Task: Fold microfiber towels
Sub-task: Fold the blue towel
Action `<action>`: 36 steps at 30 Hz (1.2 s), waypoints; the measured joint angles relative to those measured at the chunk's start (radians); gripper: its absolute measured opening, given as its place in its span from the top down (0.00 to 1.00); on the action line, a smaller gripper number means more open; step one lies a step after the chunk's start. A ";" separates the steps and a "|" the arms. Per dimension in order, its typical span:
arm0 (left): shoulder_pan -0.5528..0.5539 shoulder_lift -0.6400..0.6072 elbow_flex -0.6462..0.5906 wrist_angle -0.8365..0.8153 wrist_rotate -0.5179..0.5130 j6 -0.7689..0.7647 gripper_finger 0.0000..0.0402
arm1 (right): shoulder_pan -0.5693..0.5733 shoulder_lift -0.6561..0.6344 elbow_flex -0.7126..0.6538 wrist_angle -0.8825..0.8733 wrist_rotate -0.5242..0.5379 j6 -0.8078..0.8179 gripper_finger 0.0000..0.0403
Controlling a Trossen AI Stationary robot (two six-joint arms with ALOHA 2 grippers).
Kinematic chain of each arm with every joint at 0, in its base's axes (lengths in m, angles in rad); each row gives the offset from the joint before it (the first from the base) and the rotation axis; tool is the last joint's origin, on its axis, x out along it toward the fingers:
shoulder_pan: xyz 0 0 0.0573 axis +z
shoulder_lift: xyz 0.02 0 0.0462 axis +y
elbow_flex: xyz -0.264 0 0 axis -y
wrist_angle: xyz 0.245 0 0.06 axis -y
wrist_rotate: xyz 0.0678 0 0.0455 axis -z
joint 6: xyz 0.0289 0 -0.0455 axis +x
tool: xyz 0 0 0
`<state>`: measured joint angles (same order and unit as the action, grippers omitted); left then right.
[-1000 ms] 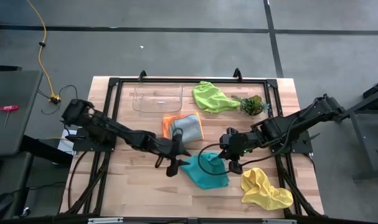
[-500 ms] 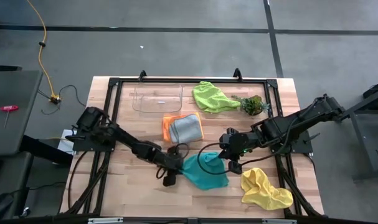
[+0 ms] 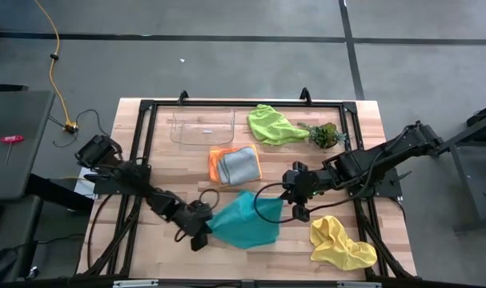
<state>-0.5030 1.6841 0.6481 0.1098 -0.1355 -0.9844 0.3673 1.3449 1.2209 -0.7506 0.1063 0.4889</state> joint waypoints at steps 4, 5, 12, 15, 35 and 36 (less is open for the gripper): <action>-0.063 -0.061 -0.024 -0.011 -0.075 -0.083 0.99 | -0.011 0.000 0.000 -0.004 0.030 -0.026 1.00; -0.073 -0.081 -0.025 -0.005 -0.099 -0.080 0.99 | -0.015 0.000 0.000 -0.007 0.034 -0.042 1.00; -0.060 -0.169 -0.023 -0.005 -0.139 -0.009 0.98 | -0.045 0.000 0.000 -0.019 0.040 -0.084 1.00; -0.037 -0.192 -0.023 -0.037 -0.141 0.000 0.95 | -0.048 0.000 0.000 -0.020 0.024 -0.105 1.00; 0.137 -0.317 -0.020 -0.062 -0.035 0.238 0.43 | -0.039 0.000 0.000 -0.139 -0.039 -0.067 1.00; 0.146 -0.315 -0.020 -0.064 -0.020 0.250 0.43 | -0.039 0.000 0.000 -0.139 -0.039 -0.060 1.00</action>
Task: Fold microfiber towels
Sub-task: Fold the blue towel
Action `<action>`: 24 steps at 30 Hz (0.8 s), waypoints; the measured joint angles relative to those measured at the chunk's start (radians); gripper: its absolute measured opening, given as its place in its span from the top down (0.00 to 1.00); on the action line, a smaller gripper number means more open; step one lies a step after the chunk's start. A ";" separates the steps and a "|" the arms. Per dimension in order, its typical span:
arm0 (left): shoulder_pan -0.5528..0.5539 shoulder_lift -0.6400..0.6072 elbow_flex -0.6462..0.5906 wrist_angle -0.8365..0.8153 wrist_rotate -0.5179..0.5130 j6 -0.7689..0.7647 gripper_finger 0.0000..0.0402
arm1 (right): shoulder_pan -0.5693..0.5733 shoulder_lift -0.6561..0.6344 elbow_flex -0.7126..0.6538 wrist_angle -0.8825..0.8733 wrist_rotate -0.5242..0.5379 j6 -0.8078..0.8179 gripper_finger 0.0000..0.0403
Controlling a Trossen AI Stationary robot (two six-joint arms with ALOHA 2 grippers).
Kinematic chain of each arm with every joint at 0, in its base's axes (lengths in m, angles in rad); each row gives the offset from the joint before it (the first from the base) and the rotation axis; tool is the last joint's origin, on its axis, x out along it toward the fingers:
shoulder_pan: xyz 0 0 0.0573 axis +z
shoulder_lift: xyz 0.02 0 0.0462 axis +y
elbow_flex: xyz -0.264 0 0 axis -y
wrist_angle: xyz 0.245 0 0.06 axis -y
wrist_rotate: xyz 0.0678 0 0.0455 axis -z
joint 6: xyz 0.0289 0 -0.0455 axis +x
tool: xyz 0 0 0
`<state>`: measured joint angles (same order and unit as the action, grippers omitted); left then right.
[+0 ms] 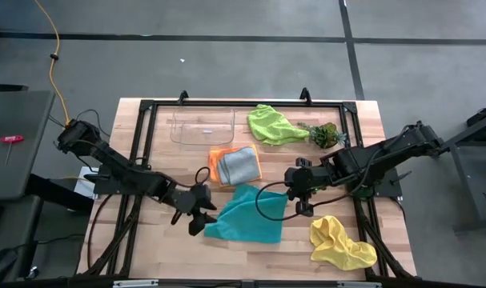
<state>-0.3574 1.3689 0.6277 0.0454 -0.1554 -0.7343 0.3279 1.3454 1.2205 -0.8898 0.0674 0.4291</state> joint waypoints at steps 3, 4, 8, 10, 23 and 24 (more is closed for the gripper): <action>0.012 0.000 0.000 0.003 0.013 0.049 0.43 | 0.000 0.000 0.000 -0.004 0.000 0.040 1.00; 0.013 0.000 0.000 0.002 0.012 0.066 0.43 | 0.000 0.001 0.000 -0.017 0.000 0.066 1.00; 0.013 0.000 0.000 0.003 -0.009 0.100 0.43 | 0.000 0.031 0.000 -0.135 0.050 0.182 1.00; 0.012 0.000 0.000 0.003 -0.014 0.100 0.43 | 0.000 0.054 0.000 -0.189 0.090 0.229 1.00; 0.005 0.000 0.000 -0.023 -0.093 0.197 0.43 | -0.062 0.224 0.000 -0.175 0.063 0.283 1.00; 0.000 0.000 0.000 -0.038 -0.086 0.208 0.43 | -0.069 0.226 0.000 -0.174 0.063 0.295 1.00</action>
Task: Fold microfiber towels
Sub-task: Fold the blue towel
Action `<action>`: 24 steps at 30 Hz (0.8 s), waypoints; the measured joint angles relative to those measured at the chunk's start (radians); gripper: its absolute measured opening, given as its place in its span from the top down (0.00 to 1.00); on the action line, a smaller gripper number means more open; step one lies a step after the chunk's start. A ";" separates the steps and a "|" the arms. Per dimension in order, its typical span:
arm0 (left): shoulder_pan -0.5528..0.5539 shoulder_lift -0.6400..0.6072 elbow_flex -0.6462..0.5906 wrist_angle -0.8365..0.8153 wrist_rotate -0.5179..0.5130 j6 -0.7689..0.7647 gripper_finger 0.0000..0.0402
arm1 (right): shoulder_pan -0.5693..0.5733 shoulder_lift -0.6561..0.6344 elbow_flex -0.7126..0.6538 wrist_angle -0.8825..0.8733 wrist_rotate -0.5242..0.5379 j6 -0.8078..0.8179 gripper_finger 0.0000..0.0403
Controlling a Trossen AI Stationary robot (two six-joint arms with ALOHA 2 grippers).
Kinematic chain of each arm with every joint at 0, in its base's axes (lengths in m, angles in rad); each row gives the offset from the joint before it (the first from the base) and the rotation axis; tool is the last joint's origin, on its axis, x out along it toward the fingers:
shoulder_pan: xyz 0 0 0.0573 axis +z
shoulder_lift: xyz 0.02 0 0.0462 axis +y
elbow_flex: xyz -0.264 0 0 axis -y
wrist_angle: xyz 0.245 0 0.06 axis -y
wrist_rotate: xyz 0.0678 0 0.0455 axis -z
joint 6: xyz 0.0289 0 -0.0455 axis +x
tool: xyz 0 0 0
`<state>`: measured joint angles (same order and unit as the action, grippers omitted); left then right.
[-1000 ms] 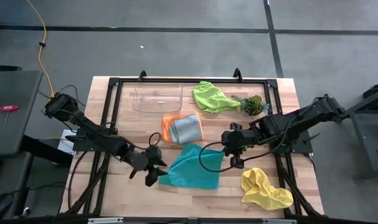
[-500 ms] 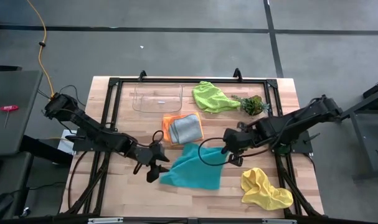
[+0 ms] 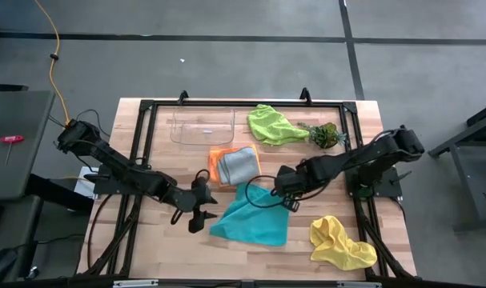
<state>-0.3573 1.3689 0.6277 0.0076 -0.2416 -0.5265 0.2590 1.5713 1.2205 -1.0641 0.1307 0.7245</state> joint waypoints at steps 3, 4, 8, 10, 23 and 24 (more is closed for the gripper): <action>-0.021 0.000 0.000 -0.045 0.020 0.024 0.43 | -0.023 0.001 0.000 0.002 -0.004 0.016 0.97; -0.031 0.001 0.000 -0.051 0.022 0.026 0.43 | -0.030 0.000 0.000 0.003 -0.011 0.017 0.95; -0.084 0.012 0.000 -0.074 0.025 0.059 0.43 | -0.051 -0.002 0.000 0.007 -0.034 0.026 0.79; -0.115 0.022 0.000 -0.108 0.024 0.087 0.43 | -0.057 -0.002 0.000 0.006 -0.027 0.013 0.69; -0.295 0.218 0.000 -0.094 -0.030 0.221 0.43 | -0.061 -0.105 0.023 -0.072 0.056 0.033 0.44; -0.298 0.242 0.000 -0.058 -0.028 0.219 0.43 | -0.056 -0.119 0.023 -0.072 0.064 0.057 0.44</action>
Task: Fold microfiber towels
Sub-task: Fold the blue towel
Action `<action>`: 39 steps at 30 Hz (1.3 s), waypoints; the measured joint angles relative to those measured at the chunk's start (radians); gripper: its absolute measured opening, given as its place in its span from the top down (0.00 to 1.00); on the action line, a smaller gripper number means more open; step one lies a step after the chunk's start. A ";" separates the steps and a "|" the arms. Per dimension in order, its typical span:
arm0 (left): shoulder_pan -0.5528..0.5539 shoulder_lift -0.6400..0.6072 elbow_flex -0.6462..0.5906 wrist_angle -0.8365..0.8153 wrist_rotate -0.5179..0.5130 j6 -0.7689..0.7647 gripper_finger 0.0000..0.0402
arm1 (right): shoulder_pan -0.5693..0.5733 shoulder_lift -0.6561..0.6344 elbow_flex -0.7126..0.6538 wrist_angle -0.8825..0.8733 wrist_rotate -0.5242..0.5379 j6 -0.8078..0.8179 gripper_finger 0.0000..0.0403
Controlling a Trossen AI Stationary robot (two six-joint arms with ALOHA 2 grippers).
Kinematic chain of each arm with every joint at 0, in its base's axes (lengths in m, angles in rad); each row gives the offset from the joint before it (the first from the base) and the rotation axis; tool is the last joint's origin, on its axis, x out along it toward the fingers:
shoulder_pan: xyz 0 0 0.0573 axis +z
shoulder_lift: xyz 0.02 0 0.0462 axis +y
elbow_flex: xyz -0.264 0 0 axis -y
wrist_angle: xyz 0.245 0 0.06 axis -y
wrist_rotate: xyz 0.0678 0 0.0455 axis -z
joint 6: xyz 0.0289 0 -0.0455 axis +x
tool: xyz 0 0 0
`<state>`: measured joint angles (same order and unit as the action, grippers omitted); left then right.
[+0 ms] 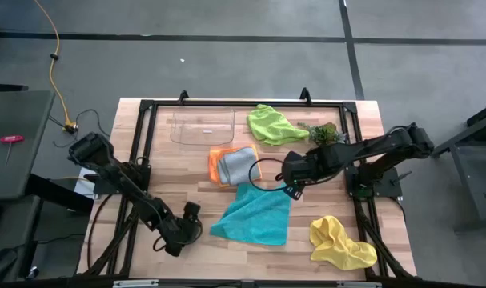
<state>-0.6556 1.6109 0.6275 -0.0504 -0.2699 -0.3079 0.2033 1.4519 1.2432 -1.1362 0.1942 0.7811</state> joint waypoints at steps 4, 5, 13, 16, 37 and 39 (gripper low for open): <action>0.025 0.084 0.001 0.166 0.029 -0.154 0.43 | 0.020 -0.035 0.000 0.000 0.041 0.125 0.44; 0.033 0.100 0.003 0.218 0.054 -0.204 0.43 | 0.024 -0.039 0.001 0.001 0.041 0.150 0.44; 0.049 0.141 0.004 0.320 0.089 -0.492 0.43 | 0.082 -0.038 0.001 0.012 0.062 0.206 0.44; 0.049 0.131 0.002 0.331 0.075 -0.540 0.43 | 0.109 -0.038 0.001 0.012 0.125 0.205 0.44; 0.100 0.104 -0.001 0.407 0.080 -0.915 0.98 | 0.278 -0.038 -0.052 0.087 0.142 0.128 0.44; 0.099 0.083 -0.001 0.406 0.082 -0.941 0.98 | 0.322 -0.038 -0.108 0.160 0.082 0.168 0.44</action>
<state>-0.5567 1.6941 0.6266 0.3557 -0.1880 -1.2486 0.5250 1.4139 1.1351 -0.9760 0.2759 0.9489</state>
